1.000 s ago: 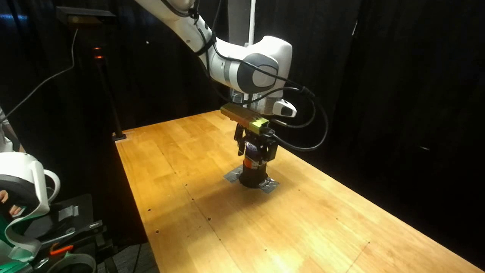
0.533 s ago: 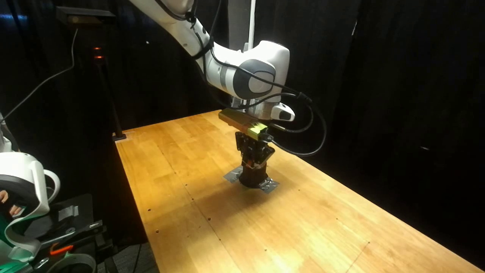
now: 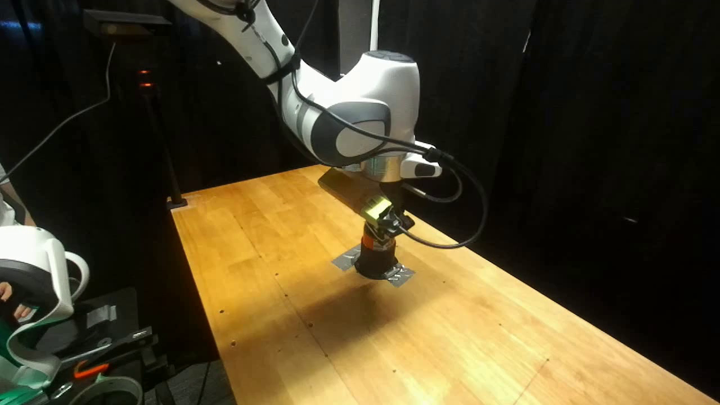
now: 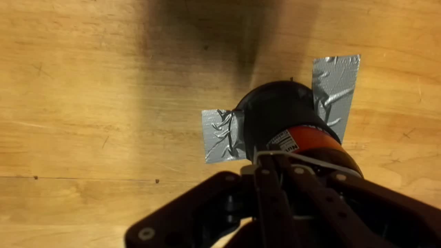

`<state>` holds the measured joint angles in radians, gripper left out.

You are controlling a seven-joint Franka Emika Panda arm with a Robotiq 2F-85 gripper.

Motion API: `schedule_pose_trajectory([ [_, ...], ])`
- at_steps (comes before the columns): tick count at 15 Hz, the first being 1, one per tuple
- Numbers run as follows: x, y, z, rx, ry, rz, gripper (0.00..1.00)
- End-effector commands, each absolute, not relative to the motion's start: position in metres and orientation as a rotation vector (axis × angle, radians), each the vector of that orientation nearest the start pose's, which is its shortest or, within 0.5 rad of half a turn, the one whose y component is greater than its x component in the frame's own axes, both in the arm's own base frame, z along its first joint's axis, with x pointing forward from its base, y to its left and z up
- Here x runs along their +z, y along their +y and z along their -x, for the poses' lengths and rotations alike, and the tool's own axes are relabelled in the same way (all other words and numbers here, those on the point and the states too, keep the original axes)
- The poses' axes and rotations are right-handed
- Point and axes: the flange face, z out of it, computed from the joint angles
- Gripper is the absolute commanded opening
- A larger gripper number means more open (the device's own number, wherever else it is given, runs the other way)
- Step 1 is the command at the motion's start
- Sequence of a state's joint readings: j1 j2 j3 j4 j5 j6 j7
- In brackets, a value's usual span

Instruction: Put the rubber band around the brown cup

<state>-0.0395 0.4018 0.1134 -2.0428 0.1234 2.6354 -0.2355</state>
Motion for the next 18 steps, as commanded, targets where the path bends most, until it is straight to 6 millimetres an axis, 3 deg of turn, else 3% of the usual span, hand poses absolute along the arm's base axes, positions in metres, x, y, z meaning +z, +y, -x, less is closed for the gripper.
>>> schedule_pose_trajectory([
  [1,0.271,0.030,-0.583,-0.519,-0.306,2.934,0.09],
  [6,0.263,0.029,-0.568,-0.633,-0.359,2.814,0.08],
  [18,0.272,-0.006,-0.554,-0.889,-0.420,2.550,0.08],
])
